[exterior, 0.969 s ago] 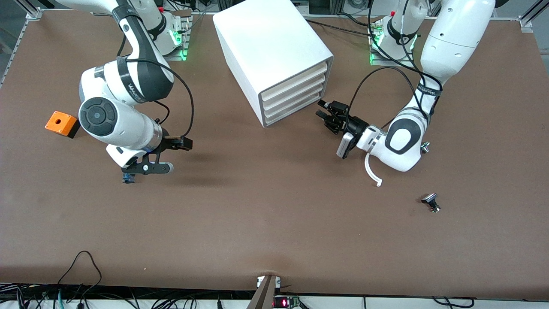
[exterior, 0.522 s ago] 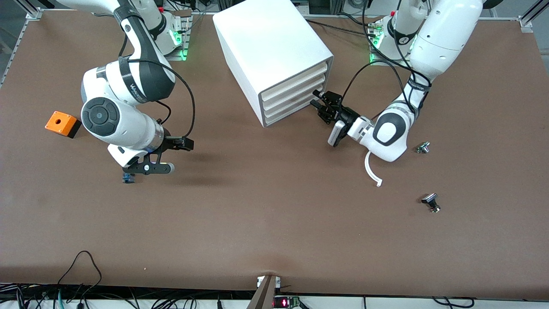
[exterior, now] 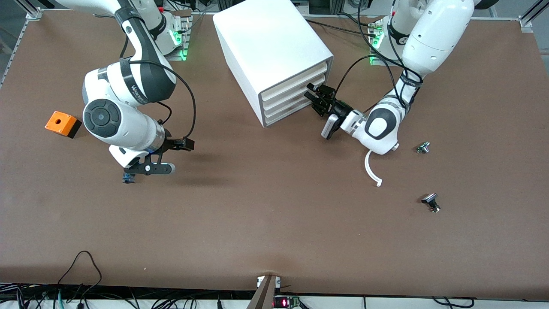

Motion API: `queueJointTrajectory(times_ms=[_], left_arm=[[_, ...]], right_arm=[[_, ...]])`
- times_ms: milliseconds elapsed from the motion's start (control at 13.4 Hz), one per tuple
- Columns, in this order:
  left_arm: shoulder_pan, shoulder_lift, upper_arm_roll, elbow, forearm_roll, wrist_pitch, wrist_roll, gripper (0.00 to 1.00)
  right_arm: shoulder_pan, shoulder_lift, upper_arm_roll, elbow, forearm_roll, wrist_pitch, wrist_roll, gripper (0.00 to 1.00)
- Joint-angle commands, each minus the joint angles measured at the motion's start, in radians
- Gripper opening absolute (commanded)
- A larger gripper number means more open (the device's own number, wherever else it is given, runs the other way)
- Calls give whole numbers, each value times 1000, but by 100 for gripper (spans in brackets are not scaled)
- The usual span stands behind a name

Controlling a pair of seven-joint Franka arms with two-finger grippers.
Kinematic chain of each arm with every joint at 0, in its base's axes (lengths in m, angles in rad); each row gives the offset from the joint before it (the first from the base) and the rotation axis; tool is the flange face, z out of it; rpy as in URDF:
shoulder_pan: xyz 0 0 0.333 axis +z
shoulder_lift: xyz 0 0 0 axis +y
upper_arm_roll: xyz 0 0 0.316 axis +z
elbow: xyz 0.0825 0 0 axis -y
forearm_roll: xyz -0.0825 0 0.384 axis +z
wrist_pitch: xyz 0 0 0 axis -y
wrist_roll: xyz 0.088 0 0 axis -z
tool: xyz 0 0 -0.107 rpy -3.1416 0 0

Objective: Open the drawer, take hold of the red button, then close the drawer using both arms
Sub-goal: 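Grasp the white drawer's handle with the left gripper, then pull the drawer open with the left gripper while the right gripper approaches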

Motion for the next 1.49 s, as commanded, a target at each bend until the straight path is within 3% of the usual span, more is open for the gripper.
queueJointTrajectory(times_ms=[0, 149, 224, 820, 1118, 1417], left_arm=[[-12, -22, -5, -40, -31, 48, 27, 41], [-30, -20, -7, -40, -43, 58, 25, 17], [-29, -22, -7, -35, -41, 59, 25, 0], [12, -16, 22, 20, -15, 61, -94, 0], [72, -9, 30, 153, 74, 48, -292, 0], [115, 55, 30, 267, 137, 48, -375, 0]], right_arm=[[7, 4, -6, 14, 9, -11, 17, 100], [6, 4, -6, 14, 9, -11, 17, 100], [6, 4, -6, 14, 9, -12, 15, 100], [12, 4, -4, 17, 11, -1, 31, 100], [67, 36, -4, 68, 8, 15, 107, 100], [168, 61, -4, 92, 6, 187, 216, 100]])
